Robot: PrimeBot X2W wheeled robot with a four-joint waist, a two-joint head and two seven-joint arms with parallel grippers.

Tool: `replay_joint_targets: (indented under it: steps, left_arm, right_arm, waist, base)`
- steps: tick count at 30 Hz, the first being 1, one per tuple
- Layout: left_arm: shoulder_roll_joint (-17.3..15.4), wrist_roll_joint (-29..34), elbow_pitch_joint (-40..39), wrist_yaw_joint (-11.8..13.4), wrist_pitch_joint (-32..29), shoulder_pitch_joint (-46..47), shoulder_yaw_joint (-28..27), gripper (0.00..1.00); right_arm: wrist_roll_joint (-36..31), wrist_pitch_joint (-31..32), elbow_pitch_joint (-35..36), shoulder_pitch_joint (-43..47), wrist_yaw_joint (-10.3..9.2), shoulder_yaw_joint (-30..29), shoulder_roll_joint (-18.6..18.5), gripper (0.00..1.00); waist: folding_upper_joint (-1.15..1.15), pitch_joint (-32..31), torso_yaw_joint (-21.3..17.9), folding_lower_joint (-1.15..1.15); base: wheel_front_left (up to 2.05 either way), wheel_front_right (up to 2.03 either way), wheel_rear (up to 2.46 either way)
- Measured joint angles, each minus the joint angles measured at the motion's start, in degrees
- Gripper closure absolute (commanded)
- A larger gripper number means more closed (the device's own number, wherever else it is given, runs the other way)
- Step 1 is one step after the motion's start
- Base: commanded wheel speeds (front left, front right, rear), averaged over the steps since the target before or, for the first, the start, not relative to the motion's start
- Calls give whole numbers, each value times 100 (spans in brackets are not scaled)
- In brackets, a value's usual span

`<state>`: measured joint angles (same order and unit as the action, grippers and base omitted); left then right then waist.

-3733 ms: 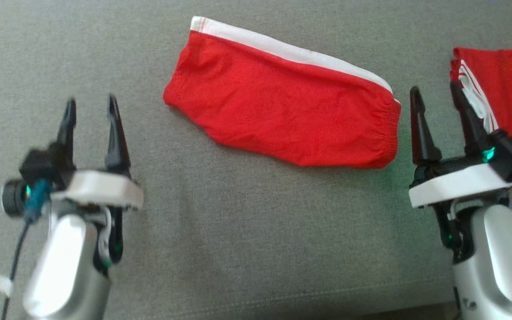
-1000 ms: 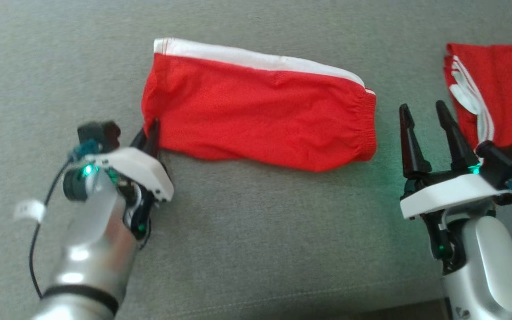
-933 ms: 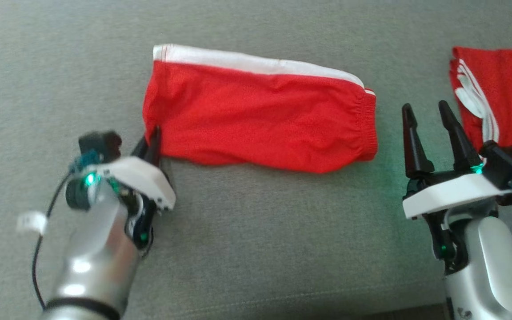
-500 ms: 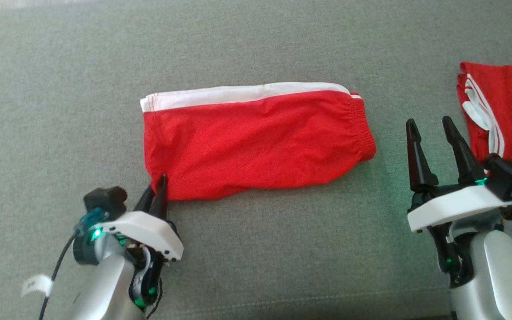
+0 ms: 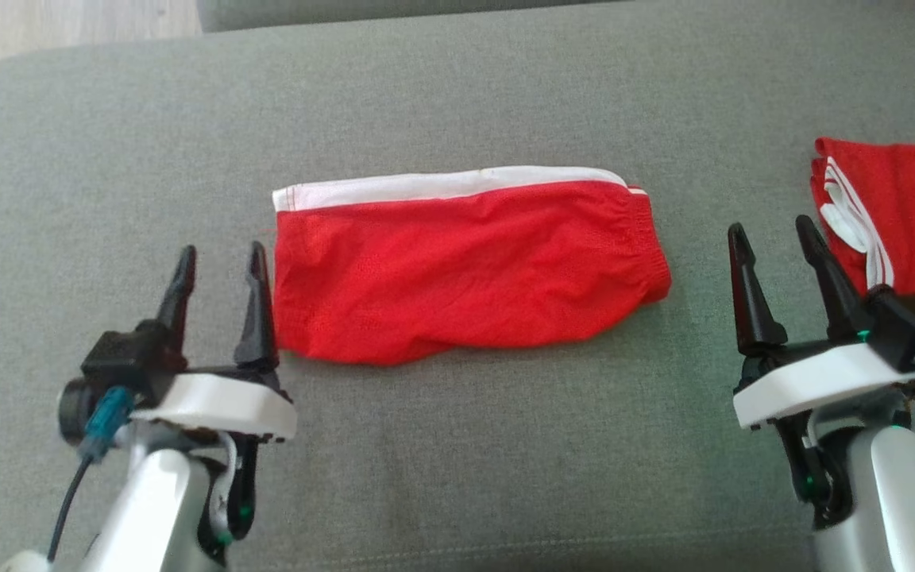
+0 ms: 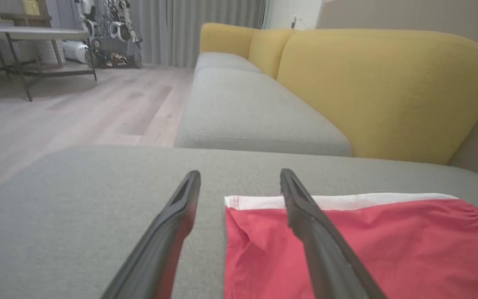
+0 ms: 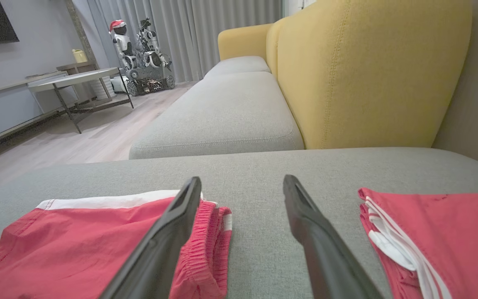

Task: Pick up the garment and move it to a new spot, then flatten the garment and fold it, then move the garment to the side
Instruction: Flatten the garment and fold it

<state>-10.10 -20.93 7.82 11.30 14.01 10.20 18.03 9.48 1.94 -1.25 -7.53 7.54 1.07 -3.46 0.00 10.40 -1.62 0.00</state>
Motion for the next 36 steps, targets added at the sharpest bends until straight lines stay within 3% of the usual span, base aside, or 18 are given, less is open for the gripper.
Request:
replay_joint_targets:
  steps: [14, 28, 36]
  left_arm:
    - [-357, 322, -684, 243, 15, -575, -119, 0]
    - [-388, 363, -844, 331, -82, -648, -93, 0]
    - [-363, 363, -847, 288, -79, -454, -2, 0]
  right_arm:
    - [-153, 112, 265, 253, 0, -57, 0, 0]
    - [-193, 212, 298, 250, 0, -108, 1, 0]
    - [-200, 315, -232, -8, 0, -1, -110, 0]
  waist:
    - [0, -203, 22, 0]
    - [0, -115, 68, 0]
    - [0, 117, 287, 0]
  base:
    - [0, 0, 0]
    - [0, 0, 0]
    - [0, 0, 0]
